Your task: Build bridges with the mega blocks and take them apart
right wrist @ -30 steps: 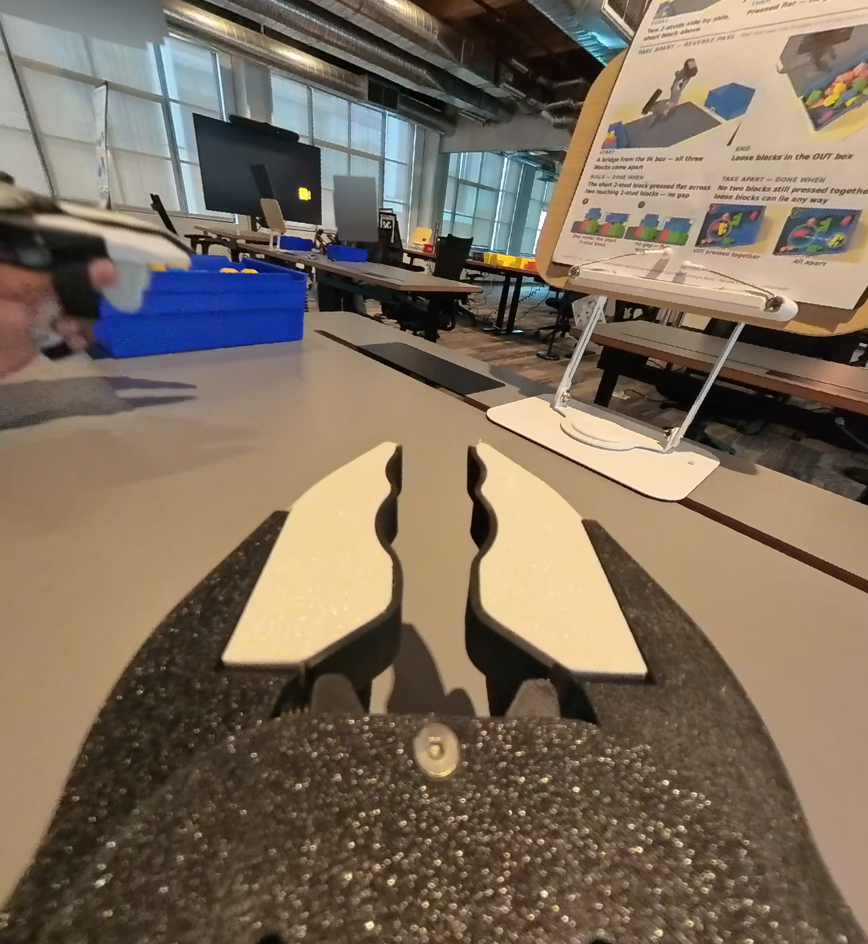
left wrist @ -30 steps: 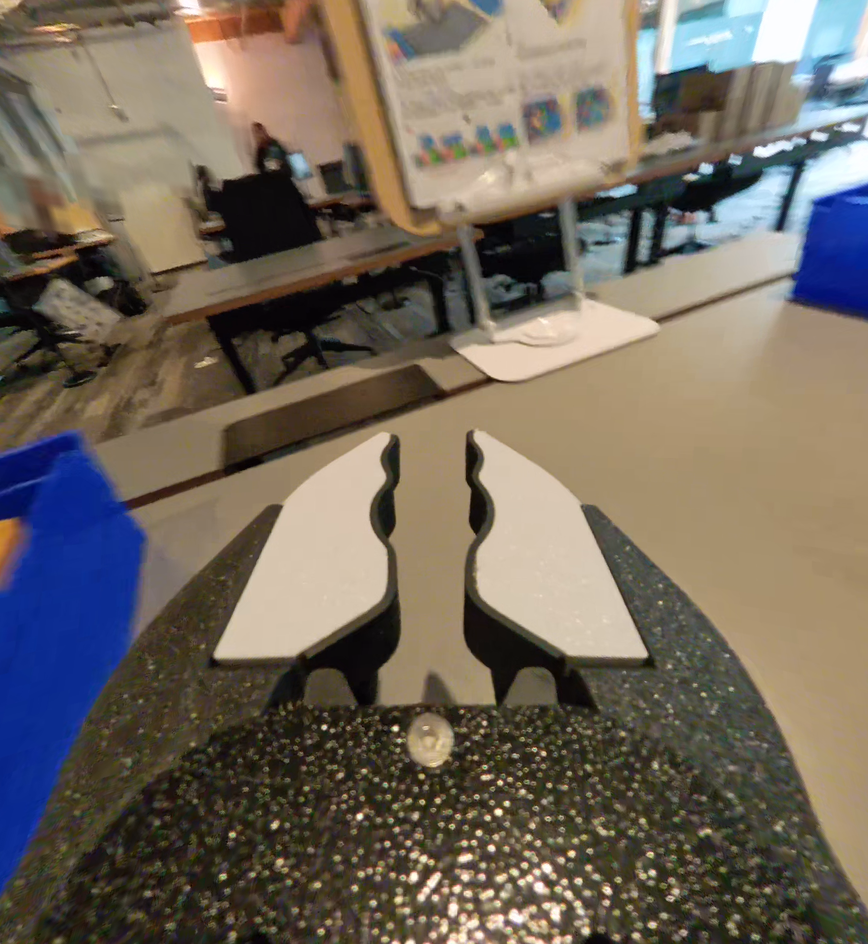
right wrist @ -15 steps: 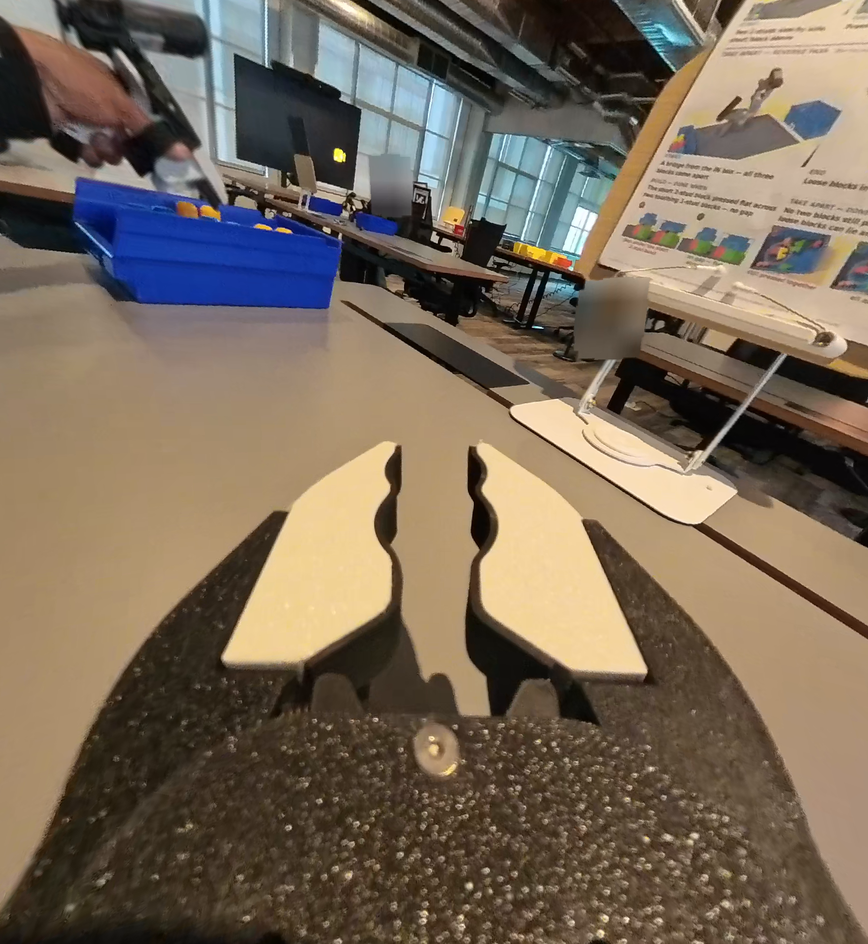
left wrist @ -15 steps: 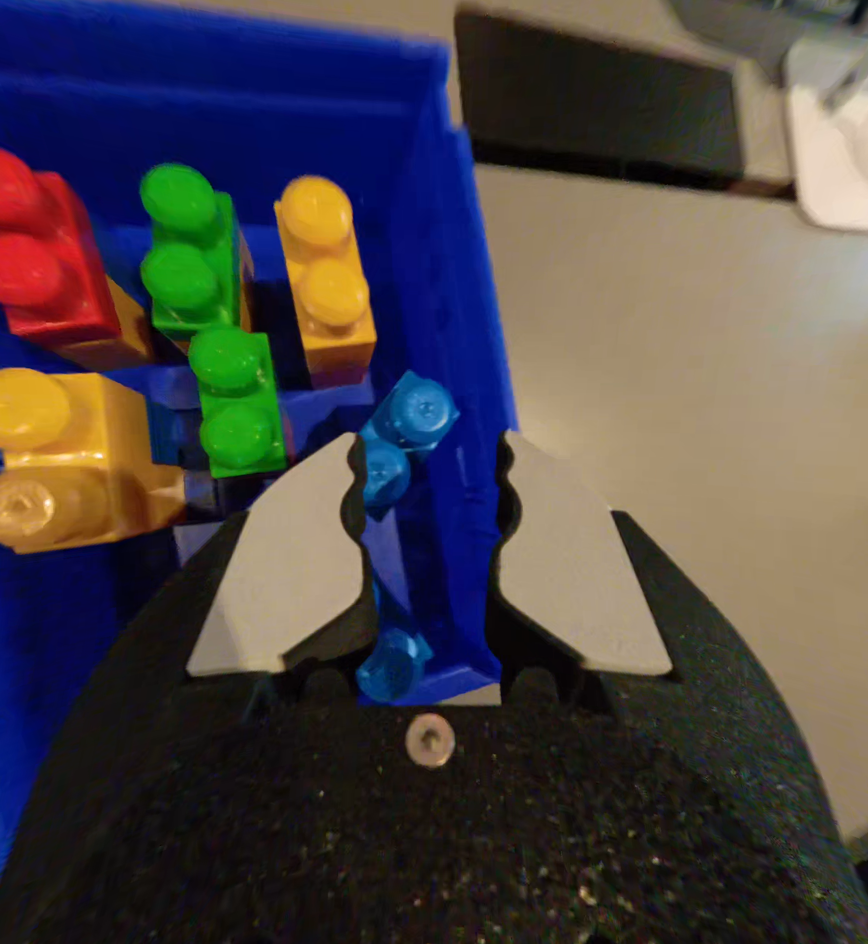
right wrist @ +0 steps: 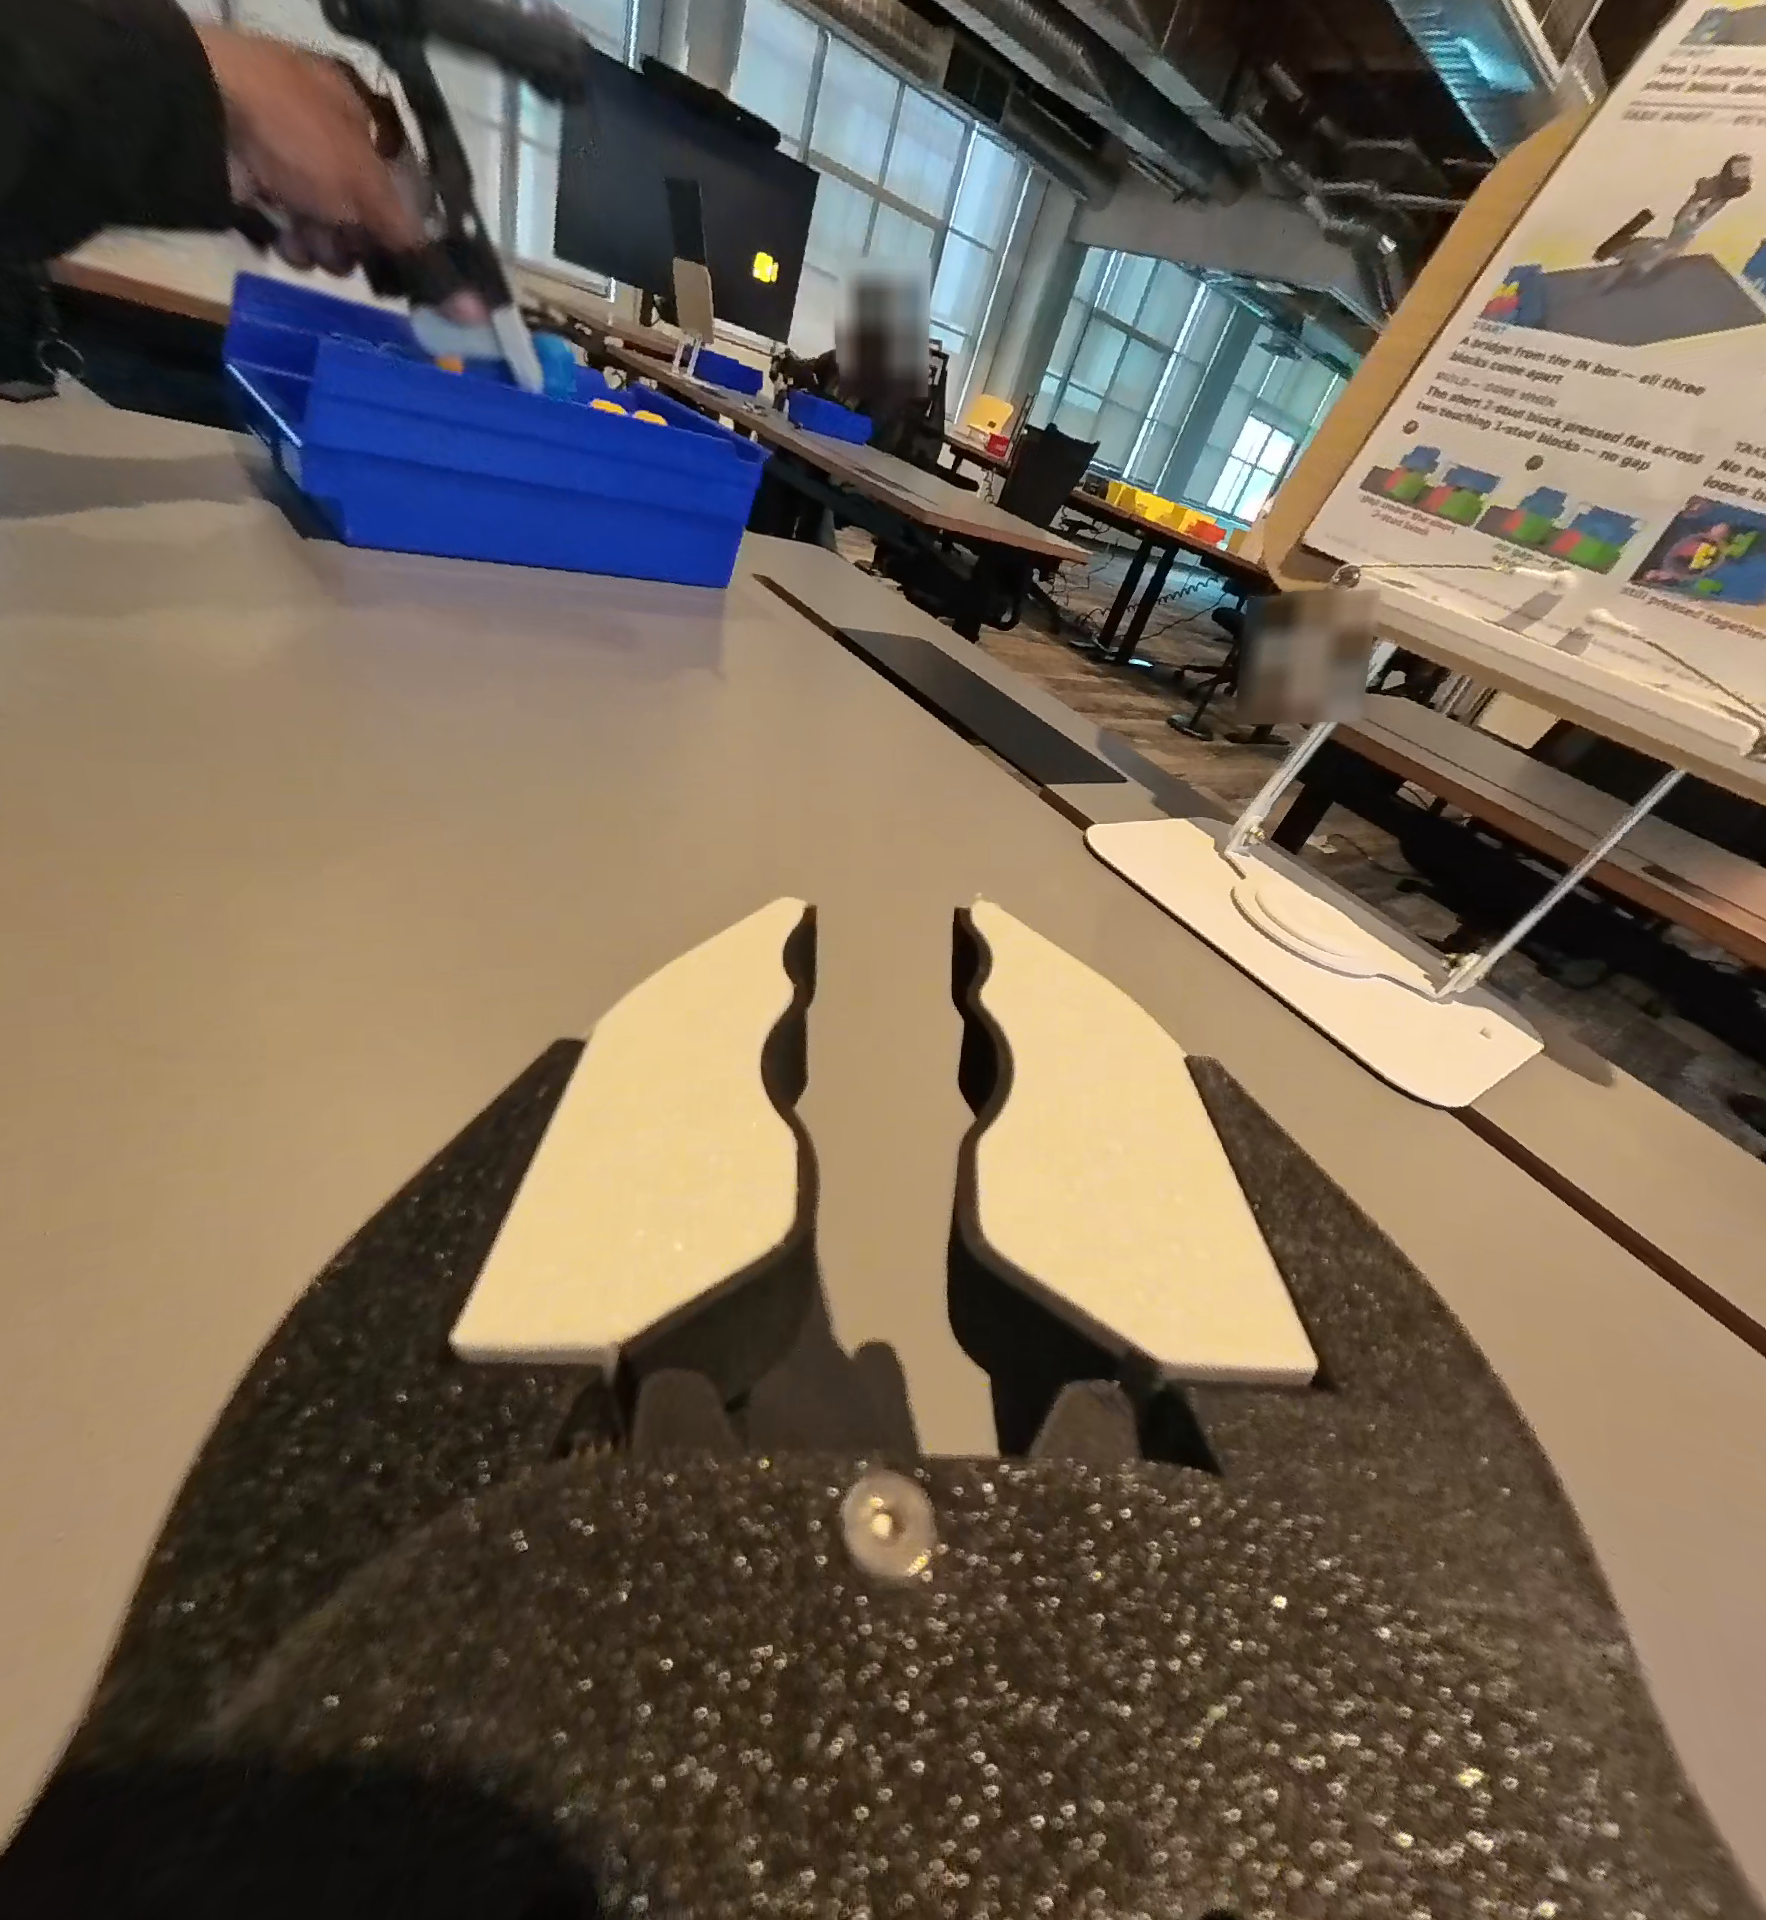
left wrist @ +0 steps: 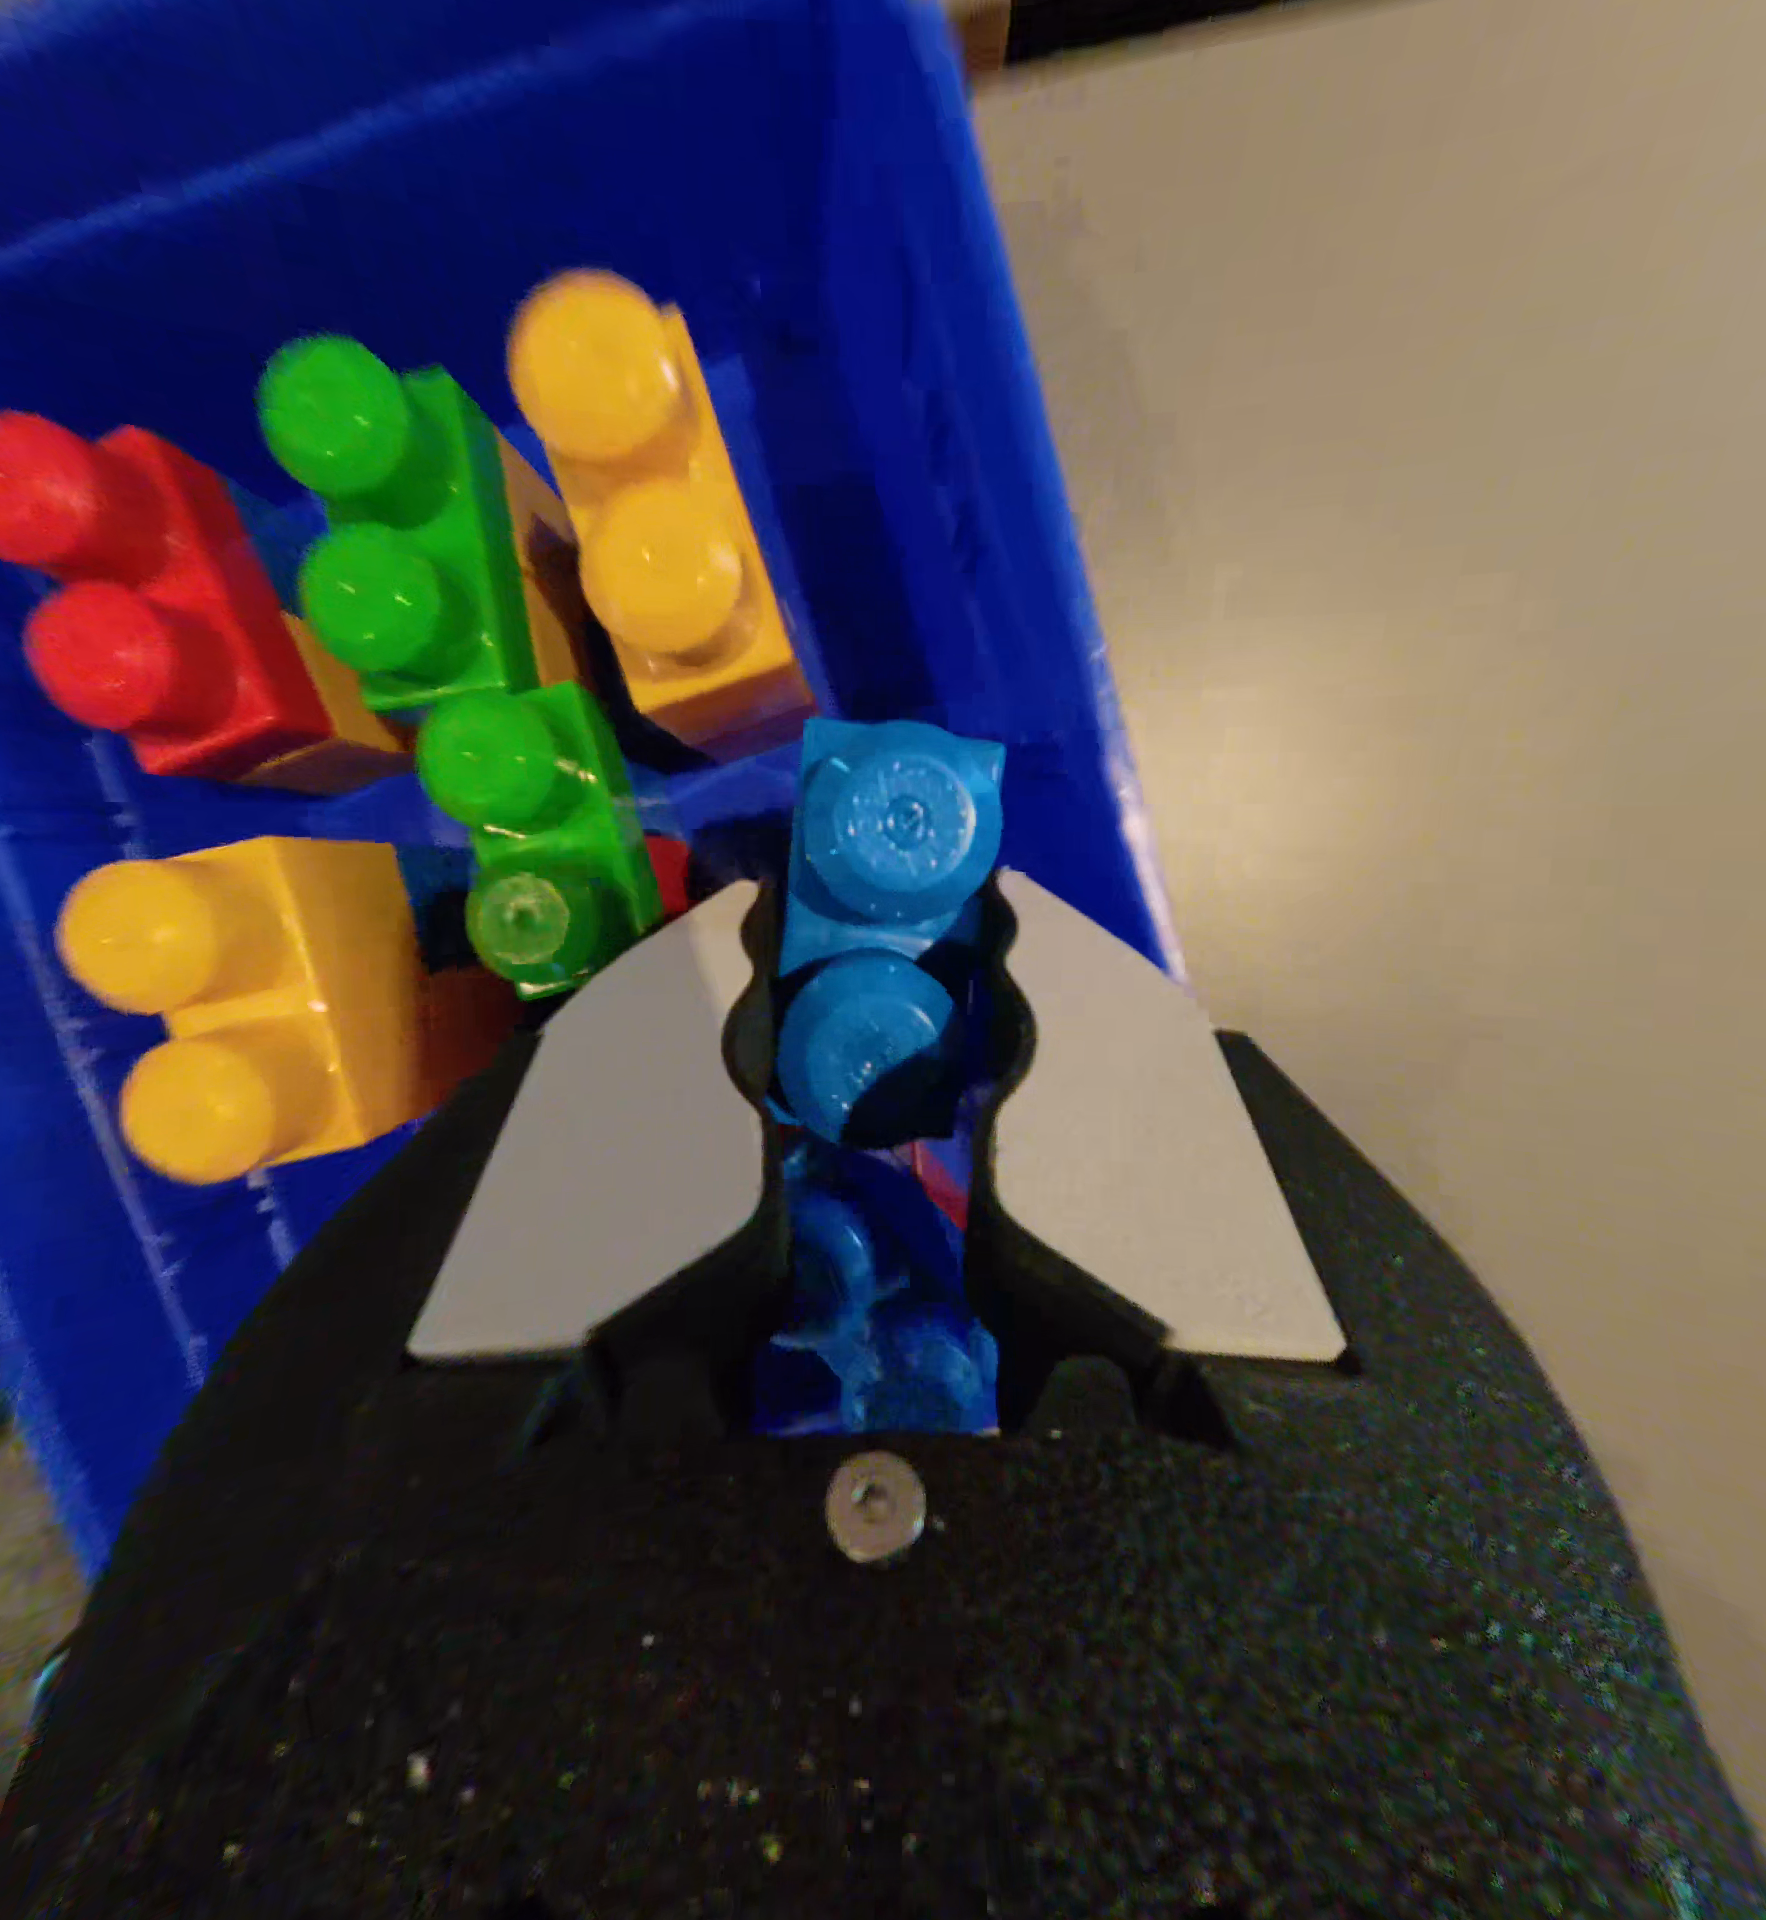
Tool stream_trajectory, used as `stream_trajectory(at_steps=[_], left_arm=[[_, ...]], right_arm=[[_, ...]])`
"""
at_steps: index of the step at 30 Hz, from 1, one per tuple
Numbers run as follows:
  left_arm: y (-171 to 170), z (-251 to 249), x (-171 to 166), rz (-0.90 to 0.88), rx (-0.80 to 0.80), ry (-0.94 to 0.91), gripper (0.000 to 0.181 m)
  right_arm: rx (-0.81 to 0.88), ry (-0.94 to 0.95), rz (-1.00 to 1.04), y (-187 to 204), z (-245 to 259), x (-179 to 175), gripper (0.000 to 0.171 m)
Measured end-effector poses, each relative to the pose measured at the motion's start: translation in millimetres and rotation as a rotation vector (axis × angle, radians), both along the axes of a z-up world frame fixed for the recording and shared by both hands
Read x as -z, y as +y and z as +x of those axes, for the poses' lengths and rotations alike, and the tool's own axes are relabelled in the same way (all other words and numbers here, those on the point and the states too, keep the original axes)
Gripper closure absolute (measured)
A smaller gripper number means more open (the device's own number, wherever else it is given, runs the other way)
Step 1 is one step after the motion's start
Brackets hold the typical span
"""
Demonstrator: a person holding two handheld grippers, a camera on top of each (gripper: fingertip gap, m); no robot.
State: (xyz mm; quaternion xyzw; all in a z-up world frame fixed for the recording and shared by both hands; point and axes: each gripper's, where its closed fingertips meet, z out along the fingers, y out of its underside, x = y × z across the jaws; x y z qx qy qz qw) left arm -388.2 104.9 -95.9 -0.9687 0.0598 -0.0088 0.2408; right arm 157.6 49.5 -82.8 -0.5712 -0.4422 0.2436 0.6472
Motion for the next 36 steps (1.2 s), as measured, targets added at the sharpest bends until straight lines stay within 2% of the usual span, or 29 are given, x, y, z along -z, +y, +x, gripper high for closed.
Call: stream_trajectory(at_steps=[1, 4, 6, 7, 9, 12, 15, 17, 18, 22, 28, 31, 33, 34, 36], left_arm=[[1.7, 4.1, -18.7, 0.058, -0.016, 0.0, 0.145], [5.4, 47.5, -90.6, 0.267, 0.023, 0.005, 0.146], [8.3, 129.9, -132.0, 0.412, 0.229, -0.117, 0.146], [7.3, 171.5, -138.9, 0.423, 0.325, -0.166, 0.146], [5.4, 251.8, -124.0, 0.356, 0.507, -0.225, 0.146], [-8.9, 367.2, -57.6, 0.169, 0.796, -0.359, 0.146], [-18.8, 428.3, 10.4, 0.015, 0.918, -0.309, 0.146], [-29.9, 458.6, 32.1, -0.023, 1.013, -0.303, 0.145], [-34.9, 473.5, 31.9, -0.01, 1.053, -0.336, 0.146], [-42.8, 500.1, 32.3, 0.037, 1.142, -0.315, 0.146], [-53.9, 513.8, 34.7, 0.092, 1.219, -0.404, 0.142], [-48.2, 499.9, 46.5, 0.095, 1.177, -0.351, 0.116], [-47.4, 493.8, 45.2, 0.131, 1.163, -0.387, 0.112], [-46.2, 492.9, 42.9, 0.164, 1.157, -0.419, 0.113], [-50.0, 495.6, 41.0, 0.197, 1.178, -0.516, 0.125]], right_arm=[[-0.002, -0.003, 0.004, -0.5, -0.4, 0.1, 0.146], [-0.002, -0.011, 0.004, -0.6, -1.2, 1.1, 0.146], [0.003, -0.015, -0.012, 1.6, -1.3, 2.3, 0.146], [0.007, -0.014, -0.022, 3.0, -1.0, 2.6, 0.147], [0.013, 0.003, -0.04, 5.3, 0.9, 1.5, 0.146], [0.013, 0.063, -0.07, 8.1, 7.1, -3.9, 0.146], [-0.005, 0.11, -0.148, 11.5, 13.5, -4.9, 0.143], [-0.021, 0.12, -0.237, 16.2, 15.4, -0.8, 0.137], [-0.042, 0.118, -0.292, 17.3, 14.6, 2.5, 0.134], [-0.12, 0.1, -0.465, 15.5, 9.2, 14.3, 0.127], [-0.171, 0.015, -0.453, 4.9, 0.0, 21.4, 0.126], [-0.184, -0.011, -0.432, 0.7, -2.3, 22.7, 0.126], [-0.194, -0.015, -0.429, -0.9, -3.0, 22.9, 0.126], [-0.199, -0.014, -0.431, -1.4, -3.1, 22.8, 0.126], [-0.22, -0.02, -0.456, -2.3, -4.5, 24.4, 0.126]])
